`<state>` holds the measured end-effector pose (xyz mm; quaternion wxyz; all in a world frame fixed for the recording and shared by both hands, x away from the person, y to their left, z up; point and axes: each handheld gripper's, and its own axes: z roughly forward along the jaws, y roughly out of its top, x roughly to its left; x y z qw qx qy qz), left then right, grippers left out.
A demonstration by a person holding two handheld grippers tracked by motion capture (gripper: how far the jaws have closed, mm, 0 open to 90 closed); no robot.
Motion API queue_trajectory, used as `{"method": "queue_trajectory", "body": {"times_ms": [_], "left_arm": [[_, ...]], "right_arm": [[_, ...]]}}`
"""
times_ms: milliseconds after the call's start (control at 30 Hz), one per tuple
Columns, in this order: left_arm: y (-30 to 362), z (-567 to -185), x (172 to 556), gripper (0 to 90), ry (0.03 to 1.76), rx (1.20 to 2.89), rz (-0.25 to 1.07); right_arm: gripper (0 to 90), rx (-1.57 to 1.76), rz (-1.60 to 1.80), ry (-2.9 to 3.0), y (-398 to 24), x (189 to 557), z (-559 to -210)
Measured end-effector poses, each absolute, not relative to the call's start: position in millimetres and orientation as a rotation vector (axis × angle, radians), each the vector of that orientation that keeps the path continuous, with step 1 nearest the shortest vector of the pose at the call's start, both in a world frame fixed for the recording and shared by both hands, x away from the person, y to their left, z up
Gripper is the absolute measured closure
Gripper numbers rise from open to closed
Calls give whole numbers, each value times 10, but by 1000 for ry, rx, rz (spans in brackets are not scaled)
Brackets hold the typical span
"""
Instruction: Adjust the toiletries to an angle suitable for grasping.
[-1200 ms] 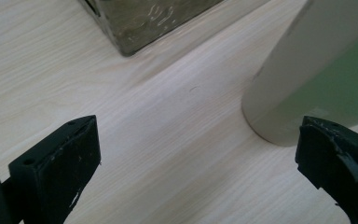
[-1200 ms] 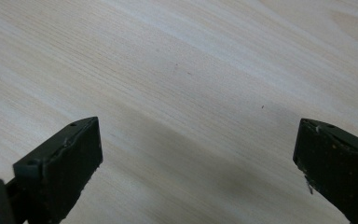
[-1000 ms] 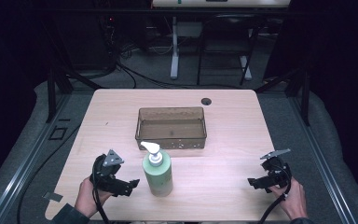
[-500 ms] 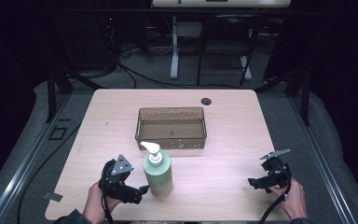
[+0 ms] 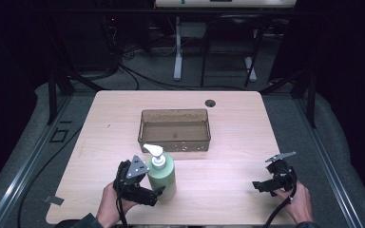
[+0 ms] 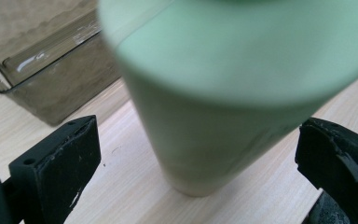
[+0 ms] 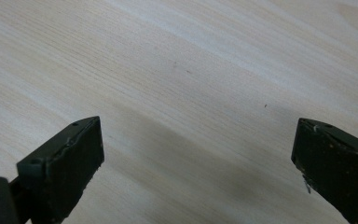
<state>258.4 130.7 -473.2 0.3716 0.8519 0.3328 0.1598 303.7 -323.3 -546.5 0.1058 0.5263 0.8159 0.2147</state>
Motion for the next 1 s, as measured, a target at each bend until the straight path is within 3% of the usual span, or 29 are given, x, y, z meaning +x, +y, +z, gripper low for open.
{"method": "queue_trajectory", "body": {"times_ms": [233, 667, 1000], "left_arm": [[1223, -4718, 2612, 117, 813, 2172, 431], [1214, -4739, 2752, 124, 804, 2174, 454], [1305, -4747, 3019, 124, 900, 2137, 497]], "right_arm": [[23, 1546, 631, 2397, -3256, 3032, -5448], [30, 1541, 626, 2392, -3277, 3024, -5454], [31, 1531, 632, 2396, -3244, 3034, -5445]]}}
